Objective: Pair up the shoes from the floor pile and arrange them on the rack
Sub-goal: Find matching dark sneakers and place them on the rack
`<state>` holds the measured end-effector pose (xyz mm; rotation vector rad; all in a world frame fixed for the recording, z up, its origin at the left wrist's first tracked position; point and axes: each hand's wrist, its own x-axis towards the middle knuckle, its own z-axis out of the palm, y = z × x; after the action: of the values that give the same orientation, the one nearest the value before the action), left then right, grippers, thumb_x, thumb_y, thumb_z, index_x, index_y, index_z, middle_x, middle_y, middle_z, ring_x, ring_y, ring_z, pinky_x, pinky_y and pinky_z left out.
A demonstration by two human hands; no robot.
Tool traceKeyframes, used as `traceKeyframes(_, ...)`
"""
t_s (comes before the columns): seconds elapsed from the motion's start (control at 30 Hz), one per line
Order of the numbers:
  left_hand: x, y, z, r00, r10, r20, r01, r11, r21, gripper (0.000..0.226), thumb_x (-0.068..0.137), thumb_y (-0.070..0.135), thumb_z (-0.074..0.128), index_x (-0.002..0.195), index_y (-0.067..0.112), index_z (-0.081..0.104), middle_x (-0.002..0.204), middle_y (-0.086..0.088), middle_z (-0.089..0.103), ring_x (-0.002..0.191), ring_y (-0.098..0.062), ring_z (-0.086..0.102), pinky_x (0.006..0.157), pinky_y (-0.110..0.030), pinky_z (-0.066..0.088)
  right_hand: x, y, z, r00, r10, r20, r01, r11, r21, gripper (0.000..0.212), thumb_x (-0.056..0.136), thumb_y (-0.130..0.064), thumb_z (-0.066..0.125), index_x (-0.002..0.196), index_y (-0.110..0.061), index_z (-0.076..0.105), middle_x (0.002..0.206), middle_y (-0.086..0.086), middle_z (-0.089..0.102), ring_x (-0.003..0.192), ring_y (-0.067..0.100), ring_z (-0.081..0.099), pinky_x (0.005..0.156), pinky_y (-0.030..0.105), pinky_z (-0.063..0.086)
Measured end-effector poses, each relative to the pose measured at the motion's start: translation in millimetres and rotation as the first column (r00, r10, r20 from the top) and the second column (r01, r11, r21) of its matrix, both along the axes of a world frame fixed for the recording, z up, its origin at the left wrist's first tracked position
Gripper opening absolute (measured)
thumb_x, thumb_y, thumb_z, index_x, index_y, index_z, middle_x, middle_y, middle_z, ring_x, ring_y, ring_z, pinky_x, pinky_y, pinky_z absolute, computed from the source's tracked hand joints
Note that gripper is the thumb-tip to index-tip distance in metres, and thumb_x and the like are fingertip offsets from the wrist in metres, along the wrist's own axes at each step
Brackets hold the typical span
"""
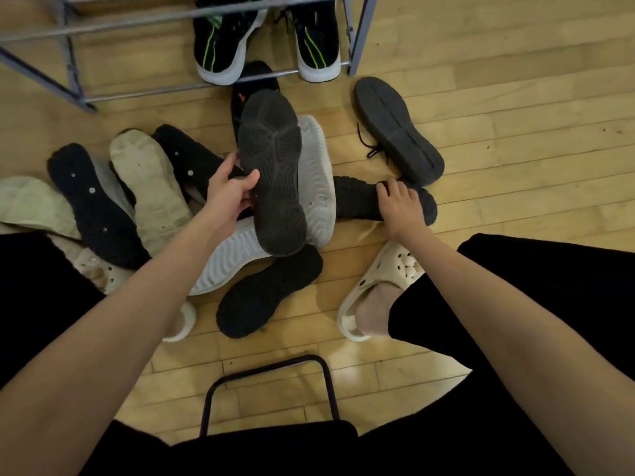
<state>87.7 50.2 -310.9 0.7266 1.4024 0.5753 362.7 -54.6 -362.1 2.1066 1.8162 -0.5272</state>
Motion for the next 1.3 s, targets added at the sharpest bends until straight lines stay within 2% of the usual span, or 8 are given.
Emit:
traceKeyframes(0.2, -25, 5, 11, 0.993, 0.122, -0.002, -0.122, 0.993, 0.003, 0.053, 0.096, 0.005, 0.050, 0.144, 0.026, 0.042, 0.136, -0.001, 0.053, 0.114, -0.018, 0.056, 0.096, -0.036, 0.051, -75, -2, 8, 0.826, 0.514, -0.230, -0.417, 0.833, 0.364, 0.039, 0.068, -0.017, 0.063, 0.104, -0.006, 0.051, 0.100, 0.012, 0.051, 0.087, 0.029, 0.050, 0.073, 0.036, 0.041)
traceKeyframes(0.3, -46, 2, 12, 0.996, 0.087, 0.008, -0.087, 0.996, 0.012, 0.054, 0.097, 0.009, 0.050, 0.147, 0.027, 0.037, 0.136, 0.002, 0.052, 0.120, -0.019, 0.053, 0.095, -0.036, 0.050, -114, -17, 2, 0.660, 0.695, -0.286, -0.664, 0.717, 0.212, 0.060, 0.066, -0.034, 0.063, 0.119, -0.008, 0.051, 0.115, 0.011, 0.052, 0.104, 0.028, 0.050, 0.091, 0.038, 0.044)
traceKeyframes(0.4, -63, 0, 14, 0.995, 0.100, 0.016, -0.100, 0.995, -0.006, 0.054, 0.097, 0.010, 0.050, 0.146, 0.029, 0.036, 0.120, 0.012, 0.060, 0.112, -0.012, 0.059, 0.082, -0.028, 0.054, -129, -28, -7, 0.645, 0.740, -0.189, -0.748, 0.663, 0.045, 0.084, 0.065, -0.048, 0.070, 0.135, -0.009, 0.045, 0.133, 0.011, 0.046, 0.123, 0.029, 0.044, 0.103, 0.038, 0.037)
traceKeyframes(0.63, -92, -6, 20, 0.974, 0.215, 0.070, -0.213, 0.976, -0.032, 0.053, 0.097, 0.005, 0.046, 0.146, 0.023, 0.037, 0.113, 0.010, 0.060, 0.100, -0.010, 0.060, 0.065, -0.021, 0.056, -155, -32, -12, 0.686, 0.727, -0.033, -0.727, 0.686, -0.010, 0.087, 0.064, -0.024, 0.079, 0.137, -0.009, 0.035, 0.132, 0.014, 0.040, 0.118, 0.031, 0.042, 0.096, 0.038, 0.038)
traceKeyframes(0.8, -115, -6, 30, 0.982, 0.185, 0.047, -0.183, 0.982, -0.043, 0.056, 0.096, 0.004, 0.046, 0.147, 0.026, 0.037, 0.114, 0.010, 0.059, 0.102, -0.011, 0.058, 0.066, -0.020, 0.056, -162, -20, -5, 0.568, 0.822, -0.040, -0.819, 0.560, -0.124, 0.098, 0.061, -0.049, 0.078, 0.142, -0.019, 0.032, 0.147, 0.019, 0.026, 0.134, 0.036, 0.025, 0.111, 0.042, 0.022)
traceKeyframes(0.93, -137, -7, 35, 0.992, 0.125, 0.002, -0.125, 0.991, -0.038, 0.057, 0.095, 0.006, 0.050, 0.146, 0.028, 0.038, 0.127, 0.006, 0.057, 0.122, -0.019, 0.052, 0.093, -0.030, 0.050, -139, -3, 29, 0.509, 0.857, -0.081, -0.853, 0.515, 0.082, 0.100, 0.045, -0.071, 0.068, 0.125, -0.016, 0.049, 0.125, 0.014, 0.043, 0.112, 0.029, 0.034, 0.098, 0.041, 0.033)
traceKeyframes(1.1, -156, -15, 41, 0.968, 0.245, 0.052, -0.244, 0.970, -0.017, 0.055, 0.096, 0.009, 0.052, 0.145, 0.029, 0.040, 0.134, 0.004, 0.055, 0.122, -0.021, 0.052, 0.099, -0.038, 0.048, -85, 19, 64, 0.684, 0.729, 0.000, -0.713, 0.669, 0.209, 0.094, 0.045, -0.071, 0.065, 0.116, -0.011, 0.048, 0.099, 0.009, 0.041, 0.088, 0.026, 0.038, 0.080, 0.040, 0.038)
traceKeyframes(1.3, -169, -17, 51, 0.938, 0.318, 0.141, -0.326, 0.945, 0.039, 0.051, 0.097, 0.010, 0.048, 0.144, 0.030, 0.041, 0.137, 0.000, 0.055, 0.123, -0.024, 0.053, 0.103, -0.043, 0.045, -73, 5, 65, 0.910, 0.409, 0.064, -0.410, 0.871, 0.271, 0.090, 0.048, -0.062, 0.071, 0.116, -0.007, 0.049, 0.100, 0.014, 0.044, 0.093, 0.032, 0.042, 0.084, 0.041, 0.038)
